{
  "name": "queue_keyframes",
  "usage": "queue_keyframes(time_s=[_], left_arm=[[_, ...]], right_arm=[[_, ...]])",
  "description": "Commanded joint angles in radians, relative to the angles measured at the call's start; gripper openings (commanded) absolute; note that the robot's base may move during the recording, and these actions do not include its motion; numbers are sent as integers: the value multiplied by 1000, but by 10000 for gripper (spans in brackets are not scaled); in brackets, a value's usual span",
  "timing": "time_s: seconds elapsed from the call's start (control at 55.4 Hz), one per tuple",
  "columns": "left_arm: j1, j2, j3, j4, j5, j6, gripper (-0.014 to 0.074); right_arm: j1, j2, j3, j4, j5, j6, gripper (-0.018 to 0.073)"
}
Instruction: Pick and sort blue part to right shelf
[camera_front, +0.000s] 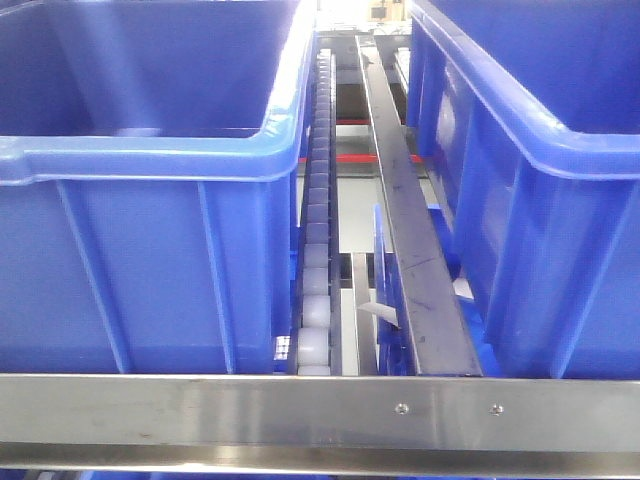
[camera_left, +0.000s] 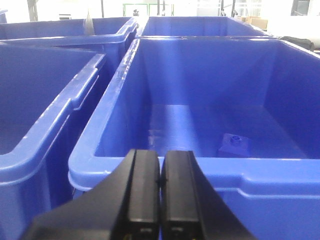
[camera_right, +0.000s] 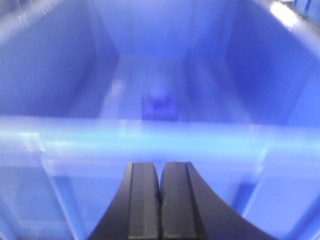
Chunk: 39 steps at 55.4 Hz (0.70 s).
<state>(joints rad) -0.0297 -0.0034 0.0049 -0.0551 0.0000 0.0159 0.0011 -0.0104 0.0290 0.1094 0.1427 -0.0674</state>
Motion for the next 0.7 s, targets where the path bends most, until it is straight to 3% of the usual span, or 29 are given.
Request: queue_keyframes(time_s=[0.0, 0.686], left_arm=[[2, -25, 31, -9, -86, -1, 122], [2, -25, 31, -9, -86, -1, 122]], right_arm=[[6, -19, -7, -21, -119, 4, 43], [11, -19, -7, -30, -204, 45, 43]])
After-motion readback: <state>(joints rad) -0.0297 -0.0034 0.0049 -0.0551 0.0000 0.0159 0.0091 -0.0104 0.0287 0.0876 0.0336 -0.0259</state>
